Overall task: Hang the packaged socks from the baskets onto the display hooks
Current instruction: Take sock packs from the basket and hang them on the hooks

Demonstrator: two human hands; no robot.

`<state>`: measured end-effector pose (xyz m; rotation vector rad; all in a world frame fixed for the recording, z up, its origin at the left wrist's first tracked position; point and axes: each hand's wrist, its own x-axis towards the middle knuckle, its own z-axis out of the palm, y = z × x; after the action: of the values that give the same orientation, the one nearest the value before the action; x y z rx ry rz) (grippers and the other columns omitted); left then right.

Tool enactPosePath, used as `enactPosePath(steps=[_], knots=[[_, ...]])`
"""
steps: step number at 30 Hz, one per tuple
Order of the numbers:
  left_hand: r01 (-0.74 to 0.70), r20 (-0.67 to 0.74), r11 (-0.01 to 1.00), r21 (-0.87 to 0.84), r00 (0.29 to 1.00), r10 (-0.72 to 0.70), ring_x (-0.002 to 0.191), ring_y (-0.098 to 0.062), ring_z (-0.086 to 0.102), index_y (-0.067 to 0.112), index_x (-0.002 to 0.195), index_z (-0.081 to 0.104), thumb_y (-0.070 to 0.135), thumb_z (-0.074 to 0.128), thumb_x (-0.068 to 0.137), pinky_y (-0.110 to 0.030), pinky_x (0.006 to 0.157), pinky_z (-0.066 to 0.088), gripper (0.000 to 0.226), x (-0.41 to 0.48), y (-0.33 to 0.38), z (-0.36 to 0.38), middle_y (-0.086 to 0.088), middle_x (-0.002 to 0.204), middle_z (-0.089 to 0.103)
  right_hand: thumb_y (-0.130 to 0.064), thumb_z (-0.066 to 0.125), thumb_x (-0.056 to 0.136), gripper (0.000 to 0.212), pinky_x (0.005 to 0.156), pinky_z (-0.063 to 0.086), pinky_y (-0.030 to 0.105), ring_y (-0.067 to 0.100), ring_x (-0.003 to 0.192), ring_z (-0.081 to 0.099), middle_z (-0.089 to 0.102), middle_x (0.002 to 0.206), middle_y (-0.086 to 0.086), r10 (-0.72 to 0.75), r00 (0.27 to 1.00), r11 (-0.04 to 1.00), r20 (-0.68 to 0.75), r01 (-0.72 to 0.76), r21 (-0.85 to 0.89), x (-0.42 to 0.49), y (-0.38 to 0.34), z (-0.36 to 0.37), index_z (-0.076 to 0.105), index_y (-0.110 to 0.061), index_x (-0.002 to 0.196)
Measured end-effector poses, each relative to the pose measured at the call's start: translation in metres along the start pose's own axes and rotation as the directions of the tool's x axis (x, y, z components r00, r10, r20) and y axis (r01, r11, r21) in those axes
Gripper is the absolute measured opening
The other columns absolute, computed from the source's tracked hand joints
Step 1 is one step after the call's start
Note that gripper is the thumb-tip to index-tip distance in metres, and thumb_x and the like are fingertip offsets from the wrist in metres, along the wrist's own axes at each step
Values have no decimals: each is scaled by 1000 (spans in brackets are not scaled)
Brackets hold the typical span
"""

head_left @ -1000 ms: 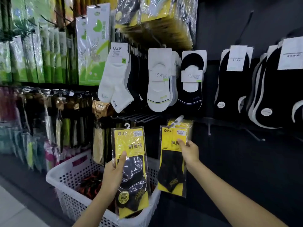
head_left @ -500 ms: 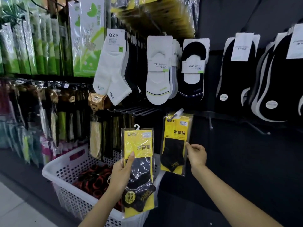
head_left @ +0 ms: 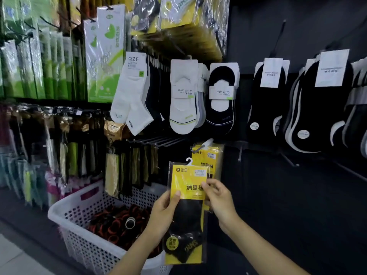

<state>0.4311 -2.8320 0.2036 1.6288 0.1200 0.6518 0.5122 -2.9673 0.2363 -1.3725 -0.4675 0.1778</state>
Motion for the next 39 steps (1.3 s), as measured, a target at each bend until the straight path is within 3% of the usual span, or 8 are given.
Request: enactPosePath(steps=[2, 7, 10, 14, 19, 23, 31, 39], knots=[[-10, -6, 999, -35, 1000, 10, 100, -2, 65, 24, 112, 61, 37, 51, 88, -18, 85, 51, 29, -1, 5, 4, 9, 106, 71, -19, 58, 94, 17, 68, 57, 26, 18, 84, 71, 75, 91, 8, -34, 998, 999, -54, 35, 12, 0, -4, -4, 60, -6, 104], [-10, -16, 999, -39, 1000, 9, 100, 2, 63, 39, 128, 41, 33, 49, 93, -21, 87, 51, 37, -1, 13, 14, 11, 108, 68, -20, 59, 93, 8, 91, 54, 41, 22, 93, 70, 75, 89, 4, -100, 980, 995, -171, 102, 3, 7, -14, -11, 61, -13, 98], [-29, -52, 1000, -8, 998, 29, 93, 2, 63, 36, 133, 43, 33, 49, 95, -12, 81, 49, 39, 3, 15, 17, 13, 108, 66, -21, 60, 92, 9, 91, 52, 35, 13, 89, 69, 75, 81, -4, -127, 973, 992, -192, 120, -50, 14, -18, -8, 62, -15, 98], [-3, -101, 1000, 0, 995, 3, 109, -18, 59, 29, 139, 42, 32, 48, 95, -40, 103, 44, 44, 5, 10, 18, 3, 119, 61, -23, 62, 92, 12, 74, 45, 15, -2, 80, 64, 70, 71, -13, -141, 972, 987, -190, 124, -102, 25, -16, -2, 63, -13, 98], [23, -120, 1000, 3, 992, -23, 104, 7, 52, 28, 139, 42, 30, 49, 96, -16, 92, 40, 44, 19, -5, 16, 13, 123, 56, -24, 63, 91, 9, 61, 41, 10, -4, 75, 61, 67, 76, -14, -95, 972, 991, -213, 73, -110, 40, -6, 3, 57, -27, 86], [41, -65, 998, 42, 997, -38, 124, -7, 47, 24, 144, 36, 30, 49, 96, -25, 106, 35, 50, 40, -17, 18, 3, 137, 51, -22, 62, 91, 4, 83, 54, 32, 18, 91, 67, 71, 88, 2, -5, 969, 999, -247, -7, -48, 55, 1, 2, 62, -18, 90], [88, -19, 990, 114, 996, -87, 119, -5, 45, 24, 147, 30, 32, 46, 97, -2, 78, 39, 53, 97, -34, 29, 2, 139, 49, -25, 64, 90, 20, 99, 48, 47, 29, 107, 62, 68, 109, 12, 158, 936, 987, -314, -141, 76, 97, 15, -1, 66, -8, 100], [96, -6, 988, 122, 995, -96, 122, -8, 45, 25, 148, 27, 34, 46, 98, -21, 95, 35, 54, 122, -44, 40, 1, 143, 44, -29, 65, 90, 26, 86, 53, 34, 25, 100, 65, 68, 109, 12, 294, 920, 955, -260, -274, 110, 113, 30, -18, 62, -8, 106]])
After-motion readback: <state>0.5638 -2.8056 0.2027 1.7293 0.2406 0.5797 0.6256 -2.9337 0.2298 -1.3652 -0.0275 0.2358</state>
